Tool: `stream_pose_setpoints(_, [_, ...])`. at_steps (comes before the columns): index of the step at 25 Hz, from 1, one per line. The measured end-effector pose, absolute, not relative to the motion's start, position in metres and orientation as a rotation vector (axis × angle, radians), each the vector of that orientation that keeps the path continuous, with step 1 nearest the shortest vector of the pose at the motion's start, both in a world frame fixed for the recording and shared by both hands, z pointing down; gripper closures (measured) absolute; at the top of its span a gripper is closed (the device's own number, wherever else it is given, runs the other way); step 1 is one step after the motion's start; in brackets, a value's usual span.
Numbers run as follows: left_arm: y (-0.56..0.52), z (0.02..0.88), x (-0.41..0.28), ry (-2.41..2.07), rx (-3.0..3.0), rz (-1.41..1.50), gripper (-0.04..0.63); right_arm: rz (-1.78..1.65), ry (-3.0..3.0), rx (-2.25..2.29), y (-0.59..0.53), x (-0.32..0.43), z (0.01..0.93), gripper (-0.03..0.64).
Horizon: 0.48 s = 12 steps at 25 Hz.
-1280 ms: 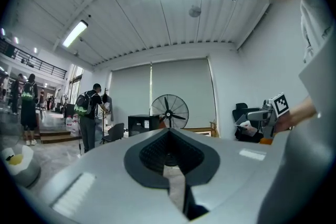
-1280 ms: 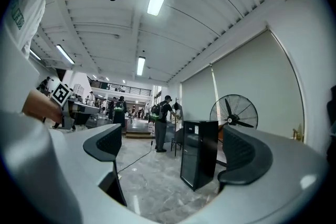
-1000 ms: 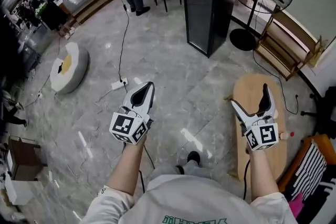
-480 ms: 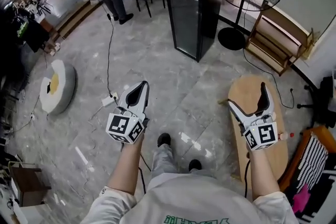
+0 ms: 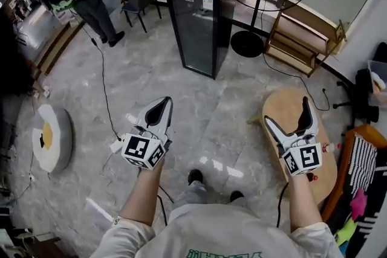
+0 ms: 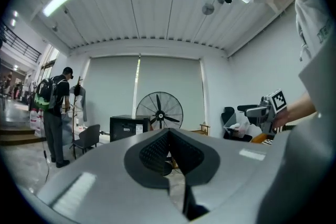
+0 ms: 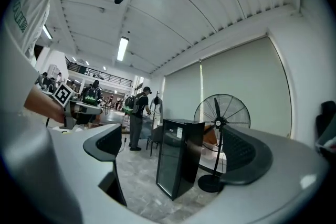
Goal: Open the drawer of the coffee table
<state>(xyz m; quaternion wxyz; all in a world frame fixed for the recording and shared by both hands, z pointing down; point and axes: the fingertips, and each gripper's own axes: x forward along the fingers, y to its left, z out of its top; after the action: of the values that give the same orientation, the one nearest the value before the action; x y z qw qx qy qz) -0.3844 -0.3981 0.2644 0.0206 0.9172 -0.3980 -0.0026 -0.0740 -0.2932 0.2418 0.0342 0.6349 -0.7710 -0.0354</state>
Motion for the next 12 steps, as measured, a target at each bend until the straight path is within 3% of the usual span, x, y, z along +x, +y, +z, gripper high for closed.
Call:
stream_pose_setpoints(5, [-0.444,0.267,-0.395,-1.069,2.916,0.006,0.597,-0.118,-2.253,2.075,-0.306,-0.097,0.236,0.028])
stream_pose_setpoints(12, [-0.481,0.262,-0.329,-0.854,2.972,-0.009,0.597,-0.09,-2.054,2.227,-0.288,-0.044,0.229,0.028])
